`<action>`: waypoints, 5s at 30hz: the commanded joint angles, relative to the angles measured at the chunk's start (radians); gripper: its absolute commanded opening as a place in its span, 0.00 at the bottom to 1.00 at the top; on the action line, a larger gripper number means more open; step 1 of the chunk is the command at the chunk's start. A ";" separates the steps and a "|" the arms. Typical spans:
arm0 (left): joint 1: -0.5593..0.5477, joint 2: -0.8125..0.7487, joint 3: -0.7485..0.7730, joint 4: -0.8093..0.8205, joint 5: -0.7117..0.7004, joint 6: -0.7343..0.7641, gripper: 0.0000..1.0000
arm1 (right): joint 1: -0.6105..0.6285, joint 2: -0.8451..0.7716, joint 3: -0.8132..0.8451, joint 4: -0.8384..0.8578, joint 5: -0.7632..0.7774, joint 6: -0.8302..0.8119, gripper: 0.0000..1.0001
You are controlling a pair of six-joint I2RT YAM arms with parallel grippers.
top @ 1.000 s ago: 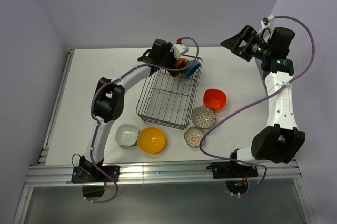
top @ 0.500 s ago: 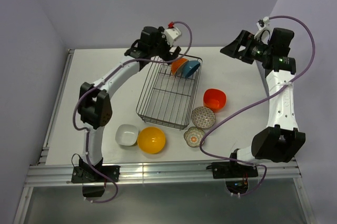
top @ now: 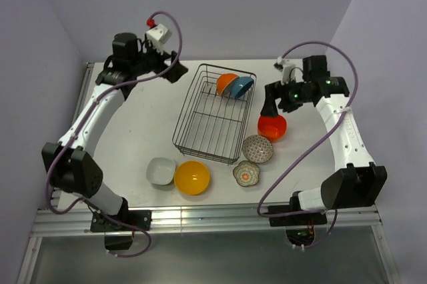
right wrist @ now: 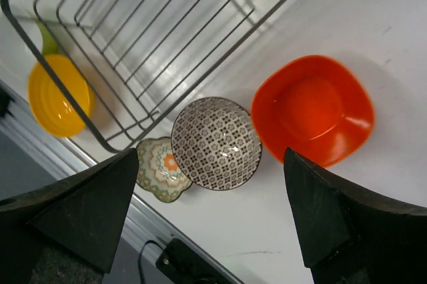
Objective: Load the bowls into the dish rack
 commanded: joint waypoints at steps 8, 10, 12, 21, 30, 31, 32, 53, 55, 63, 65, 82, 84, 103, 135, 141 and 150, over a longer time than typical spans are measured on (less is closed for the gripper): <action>0.096 -0.384 -0.536 -0.324 0.168 0.413 0.91 | 0.168 -0.131 -0.236 0.027 0.138 -0.095 0.94; 0.099 -0.414 -0.601 -0.456 0.165 0.530 0.88 | 0.169 -0.132 -0.245 0.031 0.129 -0.095 0.93; 0.099 -0.457 -0.648 -0.525 0.163 0.647 0.84 | 0.169 -0.140 -0.251 0.053 0.130 -0.084 0.93; 0.120 -0.517 -0.835 -0.479 0.034 0.739 0.81 | 0.169 -0.146 -0.242 0.060 0.132 -0.063 0.92; 0.218 -0.385 -0.829 -0.487 -0.001 0.845 0.80 | 0.168 -0.139 -0.222 0.074 0.135 -0.044 0.91; 0.218 -0.376 -0.827 -0.486 0.001 0.847 0.80 | 0.168 -0.137 -0.219 0.079 0.136 -0.040 0.91; 0.220 -0.359 -0.826 -0.489 0.002 0.848 0.80 | 0.169 -0.134 -0.214 0.080 0.135 -0.031 0.91; 0.221 -0.313 -0.840 -0.493 0.102 0.850 0.75 | 0.168 -0.085 -0.156 0.099 0.129 0.016 0.90; 0.221 -0.335 -0.832 -0.501 0.114 0.859 0.76 | 0.169 -0.083 -0.154 0.102 0.127 0.019 0.90; 0.217 -0.340 -0.863 -0.501 0.093 0.859 0.77 | 0.169 -0.085 -0.174 0.123 0.115 0.039 0.90; 0.209 -0.325 -0.872 -0.481 0.079 0.854 0.76 | 0.169 -0.082 -0.170 0.117 0.112 0.040 0.90; 0.182 -0.365 -0.870 -0.507 0.077 0.796 0.18 | 0.169 -0.067 -0.147 0.160 0.121 0.069 0.89; 0.198 -0.412 -0.886 -0.522 0.053 0.808 0.05 | 0.169 -0.063 -0.145 0.166 0.115 0.071 0.89; 0.464 -0.437 -0.380 -0.099 0.082 0.005 0.00 | 0.125 -0.022 -0.012 0.338 -0.003 0.255 0.88; -0.506 0.171 0.191 0.099 -1.023 -0.374 0.00 | 0.218 0.024 -0.018 0.619 0.217 0.474 0.76; -0.521 0.177 0.200 0.082 -1.013 -0.381 0.00 | 0.257 0.052 -0.013 0.645 0.313 0.465 0.69; -0.544 0.178 0.220 0.055 -0.995 -0.405 0.01 | 0.261 0.087 0.001 0.669 0.316 0.477 0.18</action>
